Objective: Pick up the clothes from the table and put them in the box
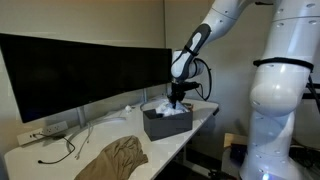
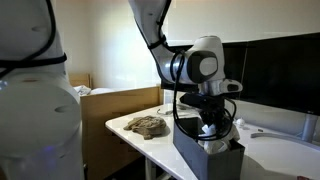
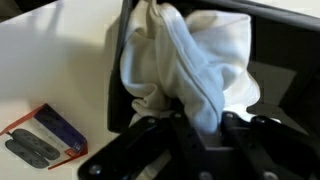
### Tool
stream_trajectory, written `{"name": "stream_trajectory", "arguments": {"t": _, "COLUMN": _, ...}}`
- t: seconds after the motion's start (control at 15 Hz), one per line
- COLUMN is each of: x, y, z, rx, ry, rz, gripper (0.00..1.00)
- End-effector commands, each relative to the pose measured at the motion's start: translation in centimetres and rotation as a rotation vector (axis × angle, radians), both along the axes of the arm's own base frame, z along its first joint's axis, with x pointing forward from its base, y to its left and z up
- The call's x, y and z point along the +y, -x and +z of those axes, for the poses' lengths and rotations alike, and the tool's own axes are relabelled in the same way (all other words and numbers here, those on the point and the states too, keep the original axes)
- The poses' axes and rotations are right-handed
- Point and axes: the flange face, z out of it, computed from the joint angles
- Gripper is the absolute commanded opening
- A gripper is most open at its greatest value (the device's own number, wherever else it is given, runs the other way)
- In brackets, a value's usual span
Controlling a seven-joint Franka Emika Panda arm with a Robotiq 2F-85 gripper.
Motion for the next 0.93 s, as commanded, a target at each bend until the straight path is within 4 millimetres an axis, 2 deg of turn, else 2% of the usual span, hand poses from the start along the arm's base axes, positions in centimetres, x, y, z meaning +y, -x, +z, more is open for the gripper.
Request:
{"name": "stream_trajectory", "arguments": {"t": 0.0, "x": -1.8, "y": -0.9, "z": 0.0, "rx": 0.003, "ry": 0.048, "rz": -0.02, "gripper": 0.13}}
{"name": "stream_trajectory", "arguments": {"t": 0.47, "x": -2.1, "y": -1.8, "z": -0.1, "rx": -0.067, "ry": 0.05, "rz": 0.037, "gripper": 0.13}}
{"name": "stream_trajectory", "arguments": {"t": 0.53, "x": 1.9, "y": -3.6, "z": 2.5, "rx": -0.094, "ry": 0.029, "rz": 0.066, "gripper": 0.13}}
{"name": "stream_trajectory", "arguments": {"t": 0.6, "x": 2.5, "y": -3.8, "z": 2.9, "rx": -0.107, "ry": 0.028, "rz": 0.081, "gripper": 0.13}}
{"name": "stream_trajectory", "arguments": {"t": 0.87, "x": 7.2, "y": -5.3, "z": 4.6, "rx": -0.15, "ry": 0.0, "rz": 0.169, "gripper": 0.13}}
